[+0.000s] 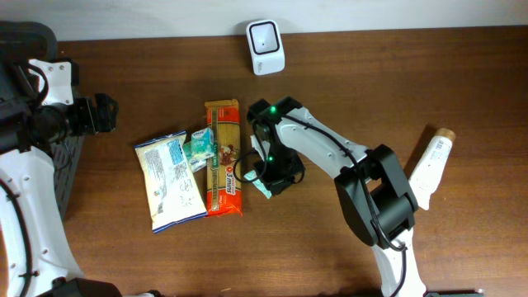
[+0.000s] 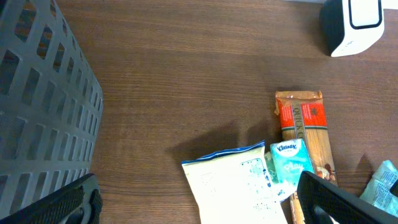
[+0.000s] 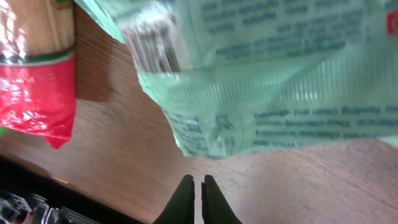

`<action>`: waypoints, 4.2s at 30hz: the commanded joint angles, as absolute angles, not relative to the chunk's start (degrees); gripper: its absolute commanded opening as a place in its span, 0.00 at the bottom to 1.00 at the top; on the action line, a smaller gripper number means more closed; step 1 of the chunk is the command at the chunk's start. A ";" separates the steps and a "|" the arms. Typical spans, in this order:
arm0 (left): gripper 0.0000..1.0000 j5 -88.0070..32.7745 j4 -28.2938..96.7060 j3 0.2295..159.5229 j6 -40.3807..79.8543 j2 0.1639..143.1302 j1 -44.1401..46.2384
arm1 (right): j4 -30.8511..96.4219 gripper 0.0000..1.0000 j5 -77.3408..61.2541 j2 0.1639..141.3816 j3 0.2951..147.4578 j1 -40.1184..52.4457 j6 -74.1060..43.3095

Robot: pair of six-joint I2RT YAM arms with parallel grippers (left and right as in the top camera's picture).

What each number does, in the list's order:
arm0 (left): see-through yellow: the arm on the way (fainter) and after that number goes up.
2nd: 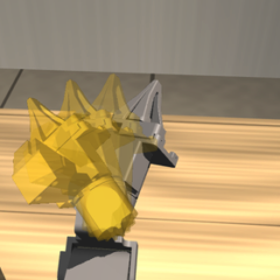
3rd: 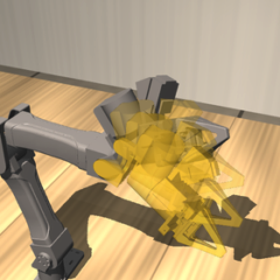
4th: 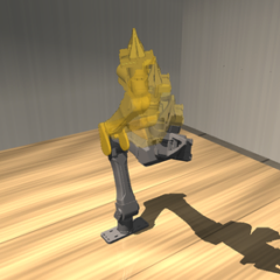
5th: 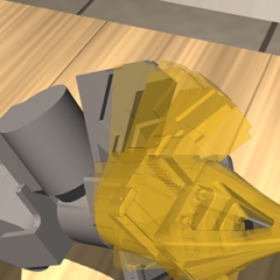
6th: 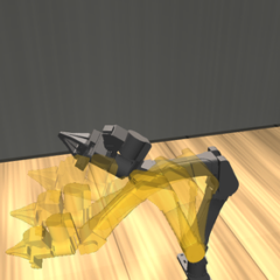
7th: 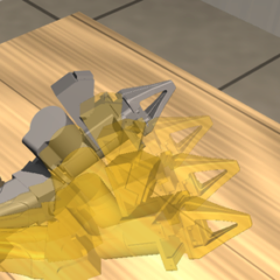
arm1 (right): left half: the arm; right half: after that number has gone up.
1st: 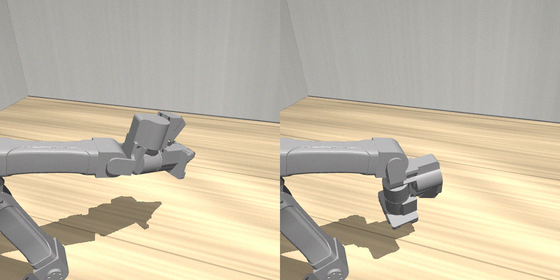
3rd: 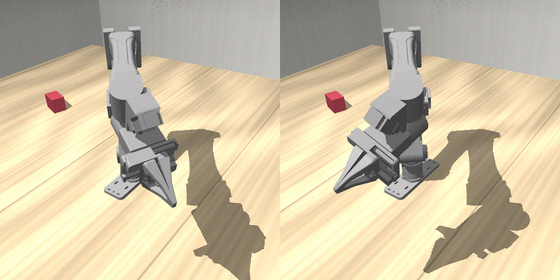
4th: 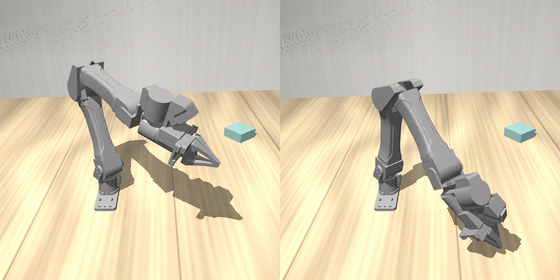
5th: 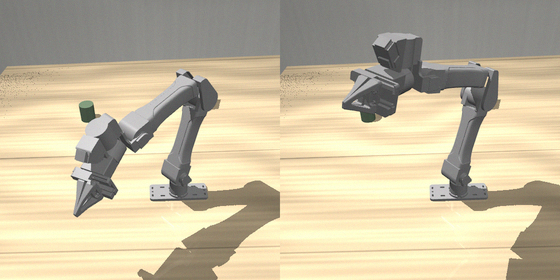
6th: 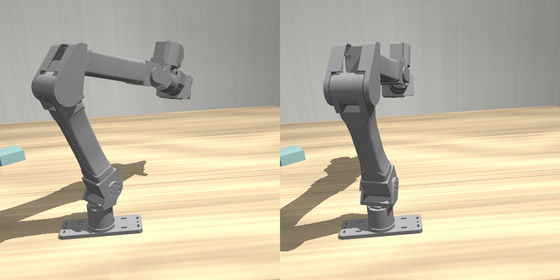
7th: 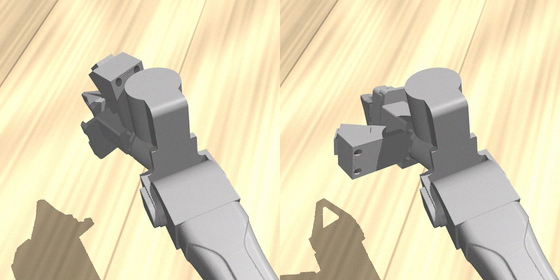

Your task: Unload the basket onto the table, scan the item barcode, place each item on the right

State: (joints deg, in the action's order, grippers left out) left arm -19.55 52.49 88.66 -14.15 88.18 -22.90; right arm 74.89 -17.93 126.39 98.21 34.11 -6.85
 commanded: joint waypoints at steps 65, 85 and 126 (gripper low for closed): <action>0.99 -20.14 52.38 88.92 -14.68 88.05 -22.94 | 59.53 0.04 -47.68 124.18 86.61 13.56 14.37; 0.99 -20.14 52.38 88.92 -14.68 88.05 -22.94 | 66.67 0.04 -7.49 101.01 112.79 21.08 -10.46; 0.99 -20.16 52.38 88.92 -14.68 88.05 -22.94 | 80.95 0.04 0.40 112.60 144.64 18.22 -11.53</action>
